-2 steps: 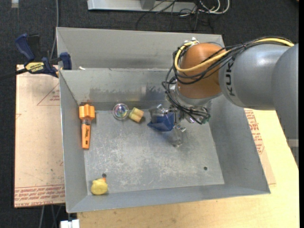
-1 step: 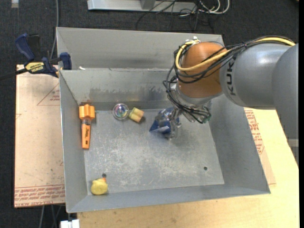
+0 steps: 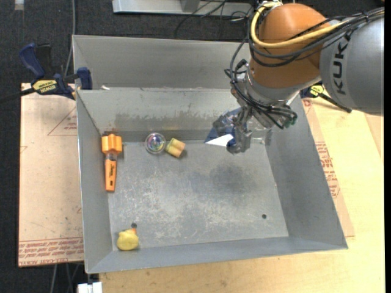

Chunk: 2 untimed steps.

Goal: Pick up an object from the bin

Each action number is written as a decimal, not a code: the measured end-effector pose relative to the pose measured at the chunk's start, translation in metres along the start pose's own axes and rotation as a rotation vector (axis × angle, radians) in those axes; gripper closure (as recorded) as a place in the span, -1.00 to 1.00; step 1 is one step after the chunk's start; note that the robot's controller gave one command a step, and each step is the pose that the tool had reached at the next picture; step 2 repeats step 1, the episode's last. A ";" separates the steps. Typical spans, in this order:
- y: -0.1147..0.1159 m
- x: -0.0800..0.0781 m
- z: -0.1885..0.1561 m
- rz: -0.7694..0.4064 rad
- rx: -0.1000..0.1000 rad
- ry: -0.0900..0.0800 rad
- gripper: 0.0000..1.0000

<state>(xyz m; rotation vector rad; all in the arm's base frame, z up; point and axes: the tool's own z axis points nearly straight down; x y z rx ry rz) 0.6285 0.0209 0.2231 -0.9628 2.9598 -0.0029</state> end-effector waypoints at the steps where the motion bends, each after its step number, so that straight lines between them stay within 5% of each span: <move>1: 0.044 -0.016 0.007 -0.045 -0.002 -0.003 1.00; 2: 0.044 -0.016 0.007 -0.045 -0.002 -0.003 1.00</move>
Offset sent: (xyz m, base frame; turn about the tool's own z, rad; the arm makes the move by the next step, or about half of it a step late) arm -0.0130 0.0414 -0.0066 -0.0407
